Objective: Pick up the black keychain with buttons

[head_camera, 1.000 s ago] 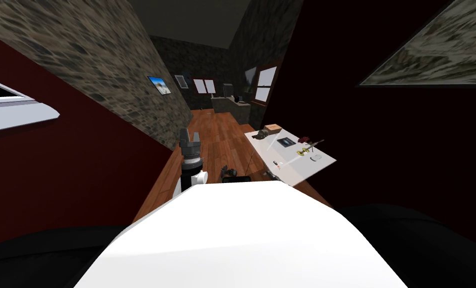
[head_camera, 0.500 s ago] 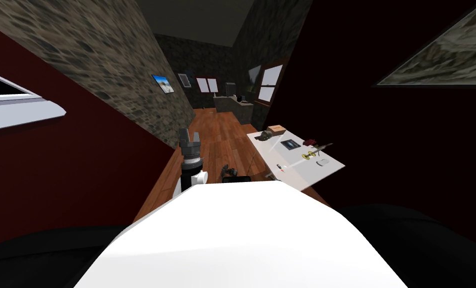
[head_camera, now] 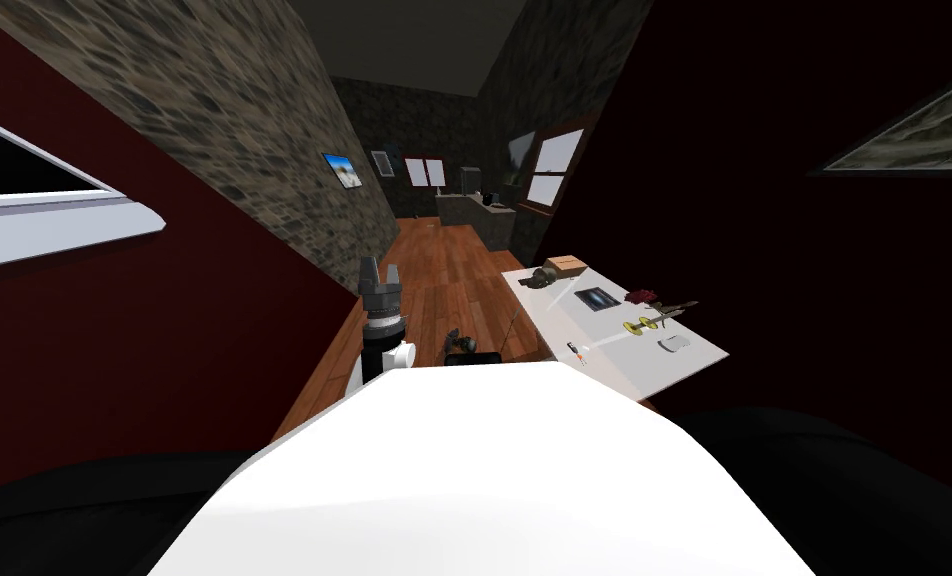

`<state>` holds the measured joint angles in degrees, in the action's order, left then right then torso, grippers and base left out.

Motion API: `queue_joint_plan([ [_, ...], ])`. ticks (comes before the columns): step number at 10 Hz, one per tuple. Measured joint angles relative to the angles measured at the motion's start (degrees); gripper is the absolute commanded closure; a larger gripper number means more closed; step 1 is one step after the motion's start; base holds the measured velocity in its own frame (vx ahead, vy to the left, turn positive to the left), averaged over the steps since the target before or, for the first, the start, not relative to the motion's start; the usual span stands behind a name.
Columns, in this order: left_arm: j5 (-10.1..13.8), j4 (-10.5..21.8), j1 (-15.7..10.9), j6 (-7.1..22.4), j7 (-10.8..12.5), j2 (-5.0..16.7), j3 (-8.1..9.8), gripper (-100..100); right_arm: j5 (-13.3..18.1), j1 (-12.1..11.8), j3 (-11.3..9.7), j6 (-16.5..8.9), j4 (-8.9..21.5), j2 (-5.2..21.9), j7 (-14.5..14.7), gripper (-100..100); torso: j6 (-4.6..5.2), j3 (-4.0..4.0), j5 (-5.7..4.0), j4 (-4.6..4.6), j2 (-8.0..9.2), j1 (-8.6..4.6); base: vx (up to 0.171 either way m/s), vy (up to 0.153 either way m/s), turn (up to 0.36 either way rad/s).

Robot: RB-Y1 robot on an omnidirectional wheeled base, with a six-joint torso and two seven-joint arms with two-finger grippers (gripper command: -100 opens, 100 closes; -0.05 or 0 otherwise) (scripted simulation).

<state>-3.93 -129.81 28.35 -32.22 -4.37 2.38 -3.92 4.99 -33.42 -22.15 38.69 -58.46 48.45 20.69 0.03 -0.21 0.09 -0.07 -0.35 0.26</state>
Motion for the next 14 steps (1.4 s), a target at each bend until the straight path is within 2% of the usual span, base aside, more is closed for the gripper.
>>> queue_joint_plan([
  [3,0.0,0.0,-0.01,0.0,0.0,0.0,0.01,0,0.55,0.46,-0.57,0.74,3.91,0.24,0.79,-100,0.03,0.23,-0.05,0.09,0.42,-0.16,0.044,0.003,0.04],
  [4,0.0,0.0,-0.01,0.0,0.0,0.0,0.0,0,1.03,0.21,-1.08,0.48,4.8,1.24,1.02,-100,0.0,0.16,-0.04,0.07,0.27,-0.14,0.093,0.012,0.082],
  [5,0.0,0.0,0.0,0.0,0.0,0.0,0.0,0,1.47,0.64,-1.48,1.01,7.49,1.09,1.59,-100,0.02,0.12,-0.05,0.04,0.21,-0.13,0.124,0.019,0.093],
  [7,0.0,0.0,0.0,0.0,0.0,0.0,0.0,0,2.38,0.12,-2.31,0.95,10.39,2.59,2.42,-100,0.02,0.04,-0.03,0.01,0.07,-0.08,0.126,0.012,0.106],
  [8,0.0,0.0,0.0,0.0,0.0,0.0,0.0,0,2.89,-1.07,-2.6,0.17,10.38,3.4,3.23,-100,0.0,0.02,-0.03,0.01,0.04,-0.13,0.11,0.004,0.055],
  [10,0.0,0.0,0.0,0.0,0.0,0.0,0.01,0,3.46,-0.79,-3.08,-0.11,12.39,3.4,4.06,-100,0.03,0.14,-0.04,0.05,0.26,-0.1,0.072,0.012,0.035],
  [13,0.0,0.0,0.0,0.0,0.0,0.0,0.01,0,5.13,-0.9,-4.46,0.15,17.24,4.15,5.63,-100,0.01,0.05,-0.04,0.02,0.08,-0.16,0.116,-0.005,0.075],
  [14,0.0,0.0,0.0,0.0,0.0,0.0,0.01,0,5.38,-1.67,-4.61,-0.57,16.95,4.72,6.03,-100,0.02,0.02,-0.05,0.01,0.05,-0.16,0.068,-0.002,-0.005],
])
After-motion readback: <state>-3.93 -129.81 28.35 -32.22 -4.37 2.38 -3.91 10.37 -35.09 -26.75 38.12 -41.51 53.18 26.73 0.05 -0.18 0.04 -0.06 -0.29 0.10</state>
